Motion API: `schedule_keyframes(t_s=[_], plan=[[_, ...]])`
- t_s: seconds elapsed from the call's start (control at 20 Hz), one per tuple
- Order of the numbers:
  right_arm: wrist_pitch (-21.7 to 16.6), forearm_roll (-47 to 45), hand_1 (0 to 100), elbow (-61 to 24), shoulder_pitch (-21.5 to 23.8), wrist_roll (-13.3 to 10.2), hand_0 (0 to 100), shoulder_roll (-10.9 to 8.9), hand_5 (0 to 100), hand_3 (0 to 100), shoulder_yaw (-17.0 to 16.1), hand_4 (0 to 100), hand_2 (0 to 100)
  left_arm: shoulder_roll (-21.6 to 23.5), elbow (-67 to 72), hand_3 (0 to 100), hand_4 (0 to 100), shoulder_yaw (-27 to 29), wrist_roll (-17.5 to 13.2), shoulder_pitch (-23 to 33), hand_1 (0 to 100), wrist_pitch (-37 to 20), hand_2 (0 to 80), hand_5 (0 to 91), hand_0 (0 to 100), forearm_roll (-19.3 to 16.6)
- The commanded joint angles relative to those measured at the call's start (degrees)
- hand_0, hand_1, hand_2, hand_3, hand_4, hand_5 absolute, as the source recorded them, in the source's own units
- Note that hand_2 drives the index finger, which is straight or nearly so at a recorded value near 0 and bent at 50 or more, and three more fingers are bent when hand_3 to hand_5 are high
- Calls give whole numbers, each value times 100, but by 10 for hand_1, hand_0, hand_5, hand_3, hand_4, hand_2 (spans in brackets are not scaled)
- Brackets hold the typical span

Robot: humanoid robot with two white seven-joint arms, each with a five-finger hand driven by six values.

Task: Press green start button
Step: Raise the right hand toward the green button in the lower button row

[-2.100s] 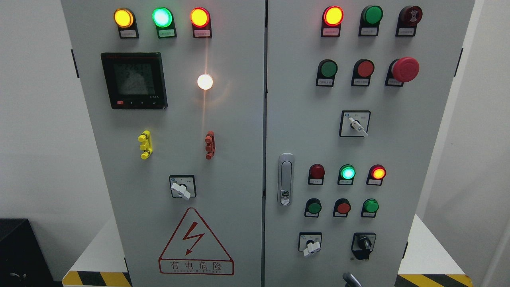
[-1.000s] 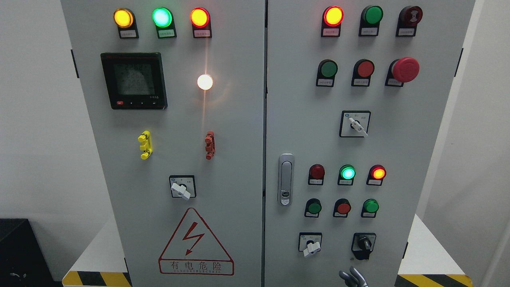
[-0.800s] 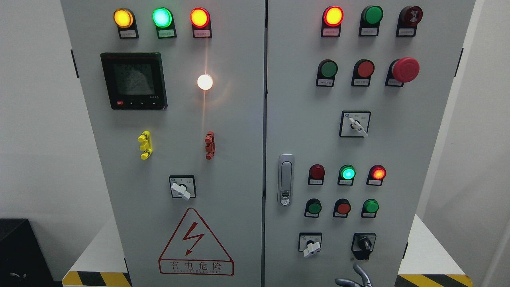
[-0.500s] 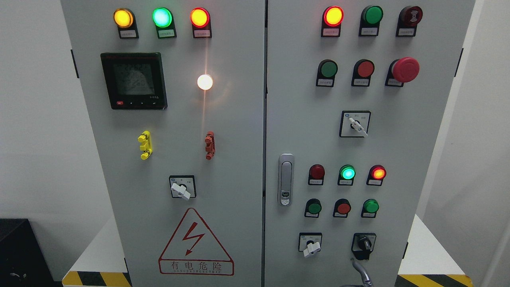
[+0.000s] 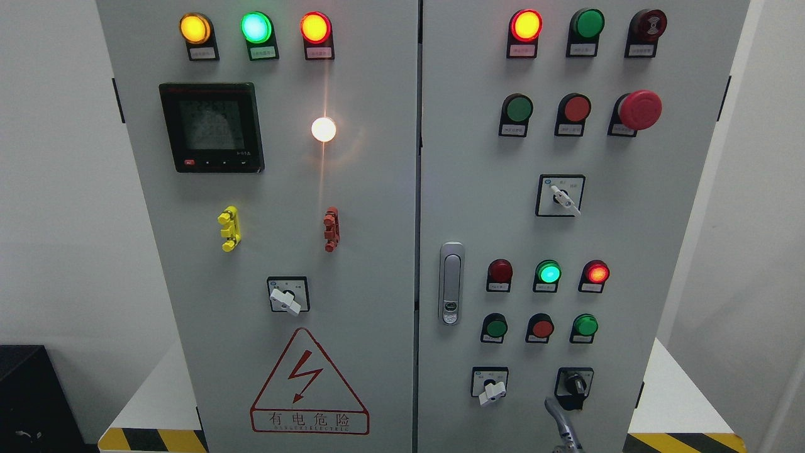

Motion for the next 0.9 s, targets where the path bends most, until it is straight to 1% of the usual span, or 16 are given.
schedule_keyframes(t_s=[0.0,0.15,0.3,0.7,0.85], plan=[[8,865,309,157,-264,-90,148,-3,1000,909,-225,871,0,0,-158,0,0,0,-4,-132,556,2,0,0,120,0],[34,1032,308,201,-317,-143,150,-3,1000,915,-234,875,0,0,-158,0,0,0,-4,-132,556,2,0,0,120,0],[61,1085,307,315,-404,-135,152,-3,1000,918,-234,876,0,0,-158,0,0,0,-4,-132,556,2,0,0,120,0],[201,1392,306,789,-835,-126,155,-3,1000,927,-234,879,0,0,-158,0,0,0,-4,-132,556,2,0,0,120,0],[324,1393,307,965,-984,-100,155,5,1000,930,-234,879,0,0,-158,0,0,0,-4,-132,556,2,0,0,120,0]])
